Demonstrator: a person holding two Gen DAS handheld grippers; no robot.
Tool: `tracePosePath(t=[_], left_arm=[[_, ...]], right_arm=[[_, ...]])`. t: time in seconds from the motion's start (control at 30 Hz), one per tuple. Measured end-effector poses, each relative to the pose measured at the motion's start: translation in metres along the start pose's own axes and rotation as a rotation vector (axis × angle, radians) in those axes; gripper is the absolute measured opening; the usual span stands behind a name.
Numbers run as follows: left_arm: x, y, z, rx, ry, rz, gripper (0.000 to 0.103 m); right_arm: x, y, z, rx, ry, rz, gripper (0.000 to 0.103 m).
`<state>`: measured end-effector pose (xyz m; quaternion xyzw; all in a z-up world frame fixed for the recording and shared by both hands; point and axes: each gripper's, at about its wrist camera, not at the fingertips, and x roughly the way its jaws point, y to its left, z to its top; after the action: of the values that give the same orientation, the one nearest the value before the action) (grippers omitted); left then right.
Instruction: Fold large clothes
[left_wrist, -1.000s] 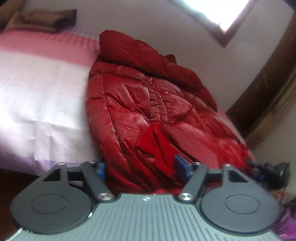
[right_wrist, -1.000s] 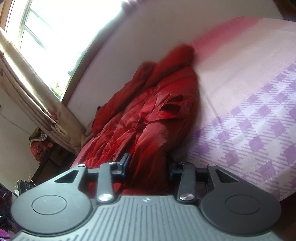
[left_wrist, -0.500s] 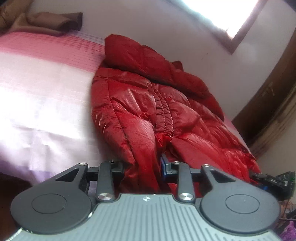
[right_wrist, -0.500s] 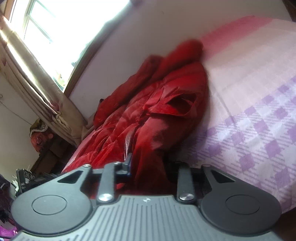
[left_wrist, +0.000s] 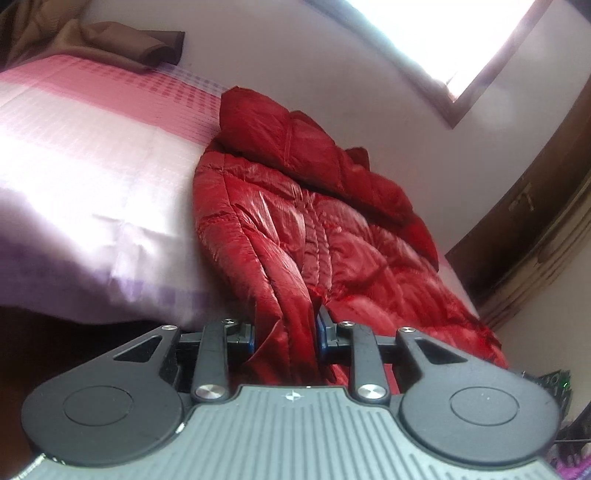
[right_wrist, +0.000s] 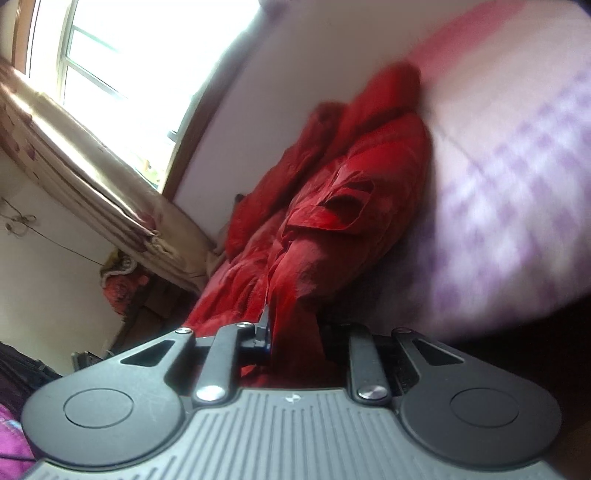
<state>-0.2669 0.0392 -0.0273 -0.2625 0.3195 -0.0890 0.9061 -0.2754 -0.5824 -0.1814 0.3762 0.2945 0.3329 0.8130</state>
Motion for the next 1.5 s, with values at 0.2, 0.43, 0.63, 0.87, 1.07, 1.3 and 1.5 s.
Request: tracePosePath(t=[0.2,0.43,0.63,0.87,1.07,1.3,1.5], left_arm=[[-0.049,-0.015,0.009,-0.009,-0.108,-0.023,0.027],[-0.072,-0.047,0.055,0.006,-0.313,-0.038,0.026],[-0.058,-0.072,0.107,0.08,-0.383,-0.025,0.026],[-0.061,-0.044,0.082,0.131,-0.2,0.05,0.103],[-0.046,0.036,0.043,-0.097,-0.016,0.066,0.103],[0.009,0.08,-0.002,-0.253,0.185,-0.079,0.102],[0.014,0.035,-0.001,-0.092,0.137,-0.064,0.023]], right_arm=[[-0.028,0.017,-0.008,0.077,-0.038,0.122,0.018],[-0.035,0.056,0.04,-0.016,-0.113,0.218,0.018],[-0.017,0.072,0.093,-0.071,-0.156,0.26,0.018],[-0.008,0.08,0.098,-0.102,-0.13,0.268,0.018],[-0.014,0.068,0.079,-0.045,-0.15,0.262,0.018],[-0.016,0.073,0.072,-0.054,-0.148,0.233,0.018],[-0.018,0.07,0.065,-0.039,-0.148,0.22,0.018]])
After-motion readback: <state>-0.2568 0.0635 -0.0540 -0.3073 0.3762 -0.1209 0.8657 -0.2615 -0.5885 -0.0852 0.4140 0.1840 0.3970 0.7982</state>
